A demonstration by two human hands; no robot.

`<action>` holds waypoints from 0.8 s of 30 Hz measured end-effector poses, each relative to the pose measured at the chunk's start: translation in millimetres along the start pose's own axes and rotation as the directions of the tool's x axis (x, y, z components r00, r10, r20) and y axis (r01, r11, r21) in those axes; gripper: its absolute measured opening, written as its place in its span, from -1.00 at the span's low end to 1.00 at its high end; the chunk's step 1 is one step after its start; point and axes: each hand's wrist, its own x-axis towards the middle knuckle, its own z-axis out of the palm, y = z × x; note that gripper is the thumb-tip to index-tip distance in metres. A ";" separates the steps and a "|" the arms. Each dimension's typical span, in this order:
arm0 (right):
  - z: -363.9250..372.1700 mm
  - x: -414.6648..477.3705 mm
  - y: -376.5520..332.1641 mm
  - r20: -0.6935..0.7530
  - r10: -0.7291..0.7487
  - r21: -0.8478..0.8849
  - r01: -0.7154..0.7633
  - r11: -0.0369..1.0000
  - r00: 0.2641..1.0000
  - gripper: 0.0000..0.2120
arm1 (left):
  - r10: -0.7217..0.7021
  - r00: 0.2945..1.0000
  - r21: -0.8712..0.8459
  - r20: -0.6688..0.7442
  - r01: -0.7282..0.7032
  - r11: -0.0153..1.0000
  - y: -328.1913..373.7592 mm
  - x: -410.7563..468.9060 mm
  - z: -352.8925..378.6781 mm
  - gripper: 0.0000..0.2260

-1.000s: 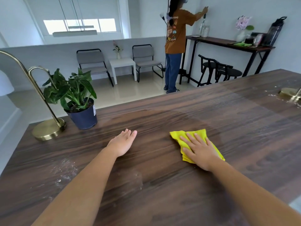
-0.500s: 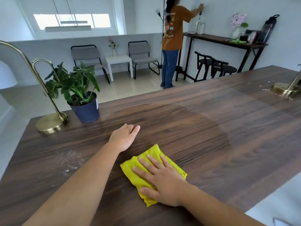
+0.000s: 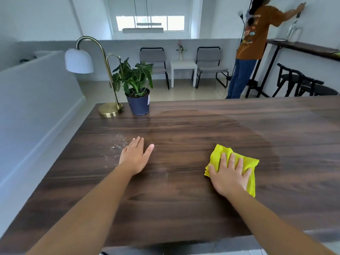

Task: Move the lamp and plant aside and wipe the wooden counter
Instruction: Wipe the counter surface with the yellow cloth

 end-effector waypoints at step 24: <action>13.3 -11.2 -96.4 0.186 -0.584 -0.033 0.599 0.800 0.790 -0.44 | -0.455 0.874 -0.011 -0.169 0.460 0.888 -108.1 -160.7 -6.1 -0.36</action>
